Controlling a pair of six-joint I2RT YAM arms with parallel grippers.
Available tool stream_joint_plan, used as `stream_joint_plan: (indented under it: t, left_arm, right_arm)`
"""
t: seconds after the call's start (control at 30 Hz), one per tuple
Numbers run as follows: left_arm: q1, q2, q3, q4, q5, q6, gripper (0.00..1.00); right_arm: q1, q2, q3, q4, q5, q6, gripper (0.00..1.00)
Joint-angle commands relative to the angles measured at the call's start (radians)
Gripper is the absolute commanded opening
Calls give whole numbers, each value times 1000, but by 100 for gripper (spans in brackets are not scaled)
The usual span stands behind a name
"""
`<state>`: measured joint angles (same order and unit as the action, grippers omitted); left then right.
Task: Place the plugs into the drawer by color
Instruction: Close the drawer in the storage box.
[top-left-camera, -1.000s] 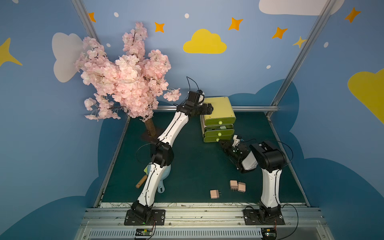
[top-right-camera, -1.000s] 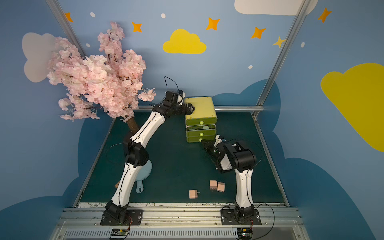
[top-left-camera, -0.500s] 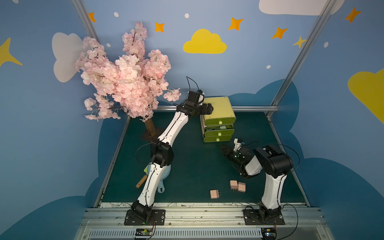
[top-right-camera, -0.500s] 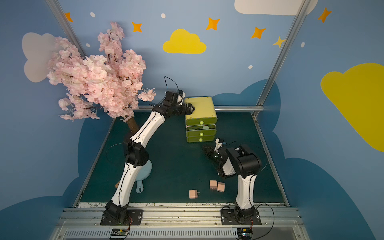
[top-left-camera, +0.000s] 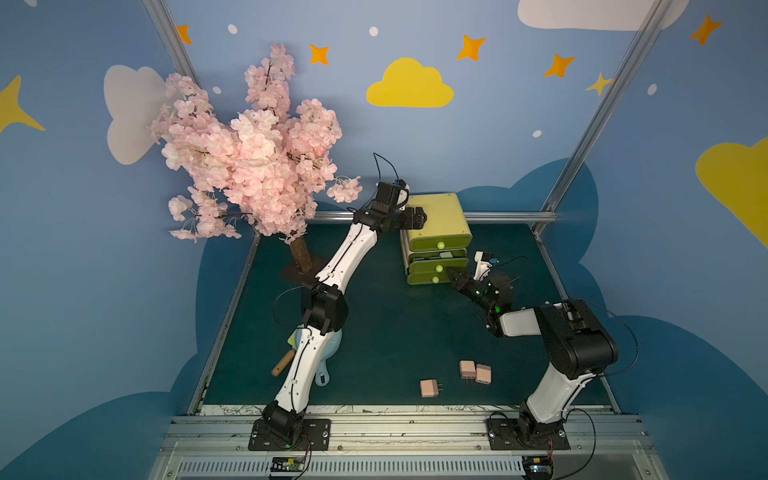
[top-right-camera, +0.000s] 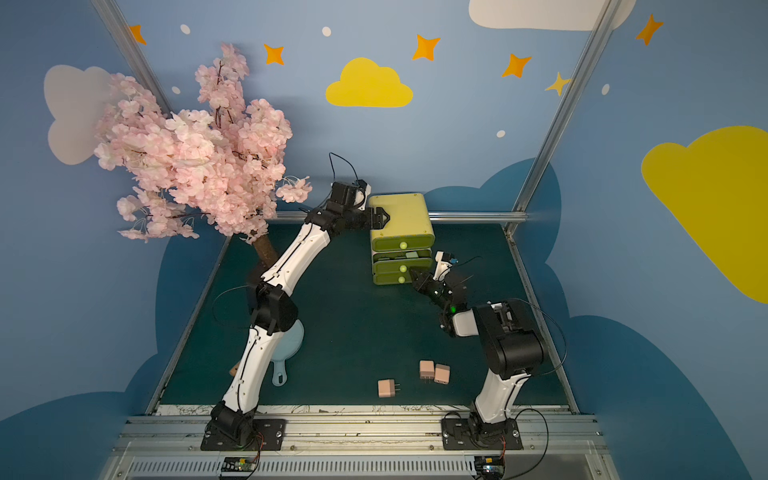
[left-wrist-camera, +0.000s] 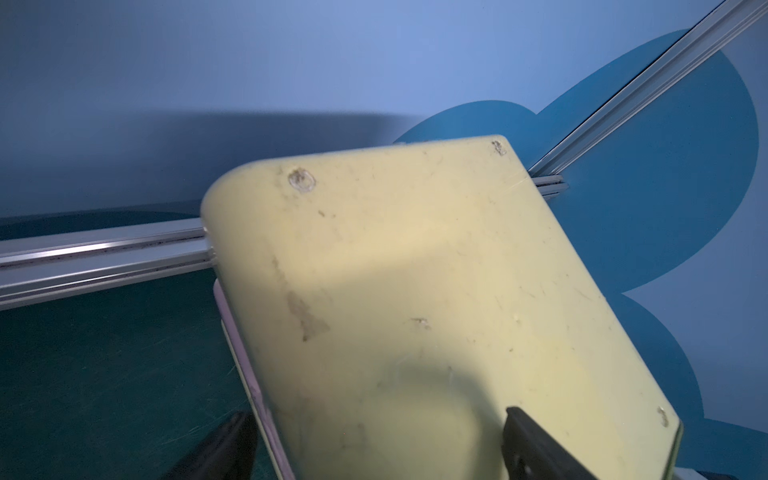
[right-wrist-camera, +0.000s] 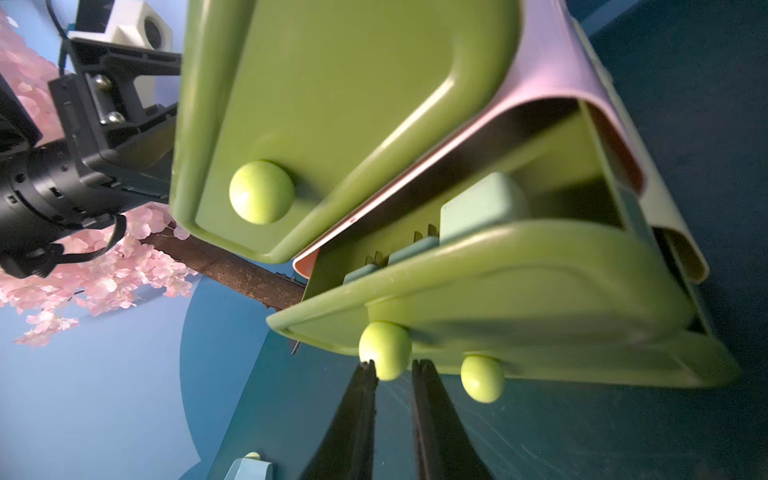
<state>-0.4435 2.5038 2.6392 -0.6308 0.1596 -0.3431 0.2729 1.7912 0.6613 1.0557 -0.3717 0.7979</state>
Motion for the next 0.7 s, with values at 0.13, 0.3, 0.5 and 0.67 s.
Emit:
stream_joint_plan:
  t: [0.13,0.3,0.5,0.67]
  left_arm:
    - [-11,-22,-30,-95,-34,43,93]
    - [-14,-16,-31,-95,-35,40,93]
    - [-14,-13,-31,-95,-40,43,93]
    - [-14,-8,-31,-95,-41,41,93]
  right_arm:
    - [-22,56,124,-116,-26,-69,21]
    - [-22,90,187,-146,-29,-78,21]
    - [-18,123,254,-197,-21,-100,21]
    - [-11,58,143,-177,-20,-25,28]
